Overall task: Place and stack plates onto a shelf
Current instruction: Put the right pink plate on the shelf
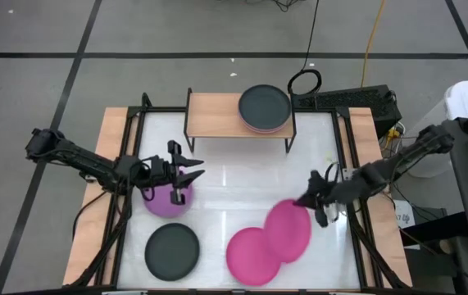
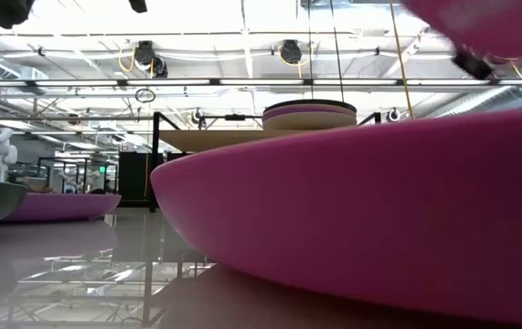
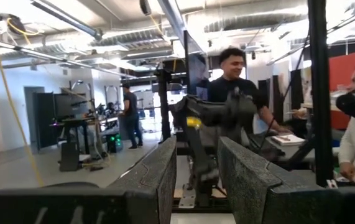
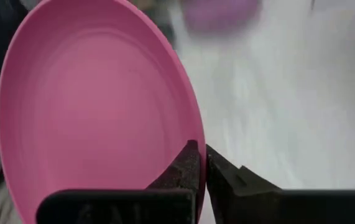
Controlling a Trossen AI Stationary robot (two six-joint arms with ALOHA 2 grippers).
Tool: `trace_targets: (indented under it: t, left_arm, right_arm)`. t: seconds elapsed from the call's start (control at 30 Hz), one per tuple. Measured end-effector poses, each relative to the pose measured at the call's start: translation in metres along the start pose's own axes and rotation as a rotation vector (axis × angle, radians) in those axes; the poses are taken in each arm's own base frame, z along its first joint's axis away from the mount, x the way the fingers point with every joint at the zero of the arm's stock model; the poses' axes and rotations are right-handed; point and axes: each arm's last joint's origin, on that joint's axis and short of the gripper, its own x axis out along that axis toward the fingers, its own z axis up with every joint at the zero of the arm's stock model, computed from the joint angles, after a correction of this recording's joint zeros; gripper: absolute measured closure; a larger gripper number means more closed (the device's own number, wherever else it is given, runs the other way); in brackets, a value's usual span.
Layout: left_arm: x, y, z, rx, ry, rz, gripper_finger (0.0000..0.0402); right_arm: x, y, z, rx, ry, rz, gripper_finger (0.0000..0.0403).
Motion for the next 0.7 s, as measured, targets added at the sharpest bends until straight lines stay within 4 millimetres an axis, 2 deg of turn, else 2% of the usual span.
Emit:
trace_targets:
  t: [0.1,0.2,0.37,0.47,0.57,0.7]
  left_arm:
    - [0.0,0.002,0.0,0.001,0.001,0.008,0.0277]
    - [0.0,0.002,0.001,-0.029,-0.017,0.011,0.0277]
    - [-0.001,0.0,0.006,-0.076,-0.06,0.006,0.0277]
    - [-0.001,0.0,0.007,-0.061,-0.064,0.004,0.0277]
    - [-0.001,0.0,0.007,-0.057,-0.062,0.013,0.0277]
    - [0.0,0.002,0.006,-0.032,-0.062,0.025,0.0277]
  right_arm:
    - [-0.011,0.003,0.032,-0.077,-0.255,0.011,0.0402]
    - [-0.019,0.0,0.062,-0.15,-0.542,-0.073,0.0402]
    - [-0.028,-0.02,0.103,-0.203,-0.882,-0.264,0.0403]
    - [-0.025,-0.04,0.12,-0.2,-0.976,-0.349,0.0403]
    - [-0.018,-0.063,0.14,-0.19,-0.989,-0.43,0.0403]
    - [-0.008,-0.094,0.176,-0.159,-0.979,-0.417,0.0403]
